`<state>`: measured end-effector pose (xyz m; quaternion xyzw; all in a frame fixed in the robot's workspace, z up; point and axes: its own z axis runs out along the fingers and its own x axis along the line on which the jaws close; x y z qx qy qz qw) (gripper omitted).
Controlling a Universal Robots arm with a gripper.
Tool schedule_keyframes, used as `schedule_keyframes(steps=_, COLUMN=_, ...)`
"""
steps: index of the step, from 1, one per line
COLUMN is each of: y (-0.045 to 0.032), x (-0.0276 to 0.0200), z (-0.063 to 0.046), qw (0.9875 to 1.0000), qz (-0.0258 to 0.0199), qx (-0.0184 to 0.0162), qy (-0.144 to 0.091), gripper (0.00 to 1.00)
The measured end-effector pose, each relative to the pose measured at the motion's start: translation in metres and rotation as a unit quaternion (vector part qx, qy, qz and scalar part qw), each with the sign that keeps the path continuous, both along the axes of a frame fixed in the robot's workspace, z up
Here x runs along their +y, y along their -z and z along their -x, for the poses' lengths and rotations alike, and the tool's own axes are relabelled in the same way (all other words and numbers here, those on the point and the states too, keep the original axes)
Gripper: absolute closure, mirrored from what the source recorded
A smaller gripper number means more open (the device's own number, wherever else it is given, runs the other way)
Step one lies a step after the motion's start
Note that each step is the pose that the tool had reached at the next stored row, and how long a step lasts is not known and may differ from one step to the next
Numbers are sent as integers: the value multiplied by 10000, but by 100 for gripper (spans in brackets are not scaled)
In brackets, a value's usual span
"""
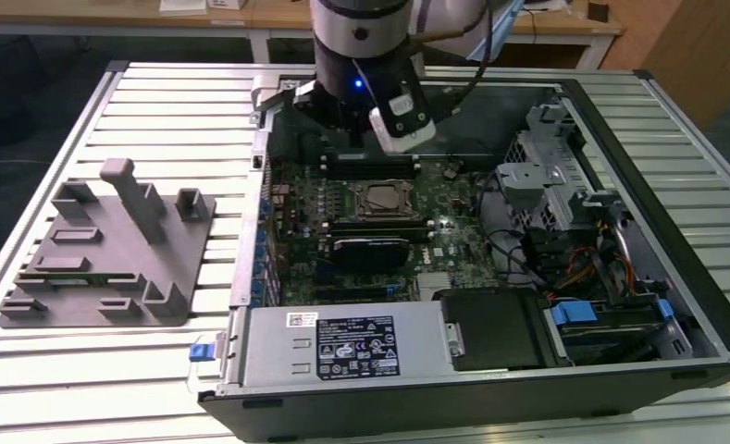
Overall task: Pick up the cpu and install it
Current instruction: 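Install the second cpu locking lever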
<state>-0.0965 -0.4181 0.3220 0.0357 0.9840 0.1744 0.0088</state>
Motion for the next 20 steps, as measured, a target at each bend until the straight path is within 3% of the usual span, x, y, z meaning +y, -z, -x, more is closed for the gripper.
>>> schedule_keyframes(steps=20, y=-1042, x=4, z=0, qw=9999, qz=16, qx=0, qy=100, gripper=89)
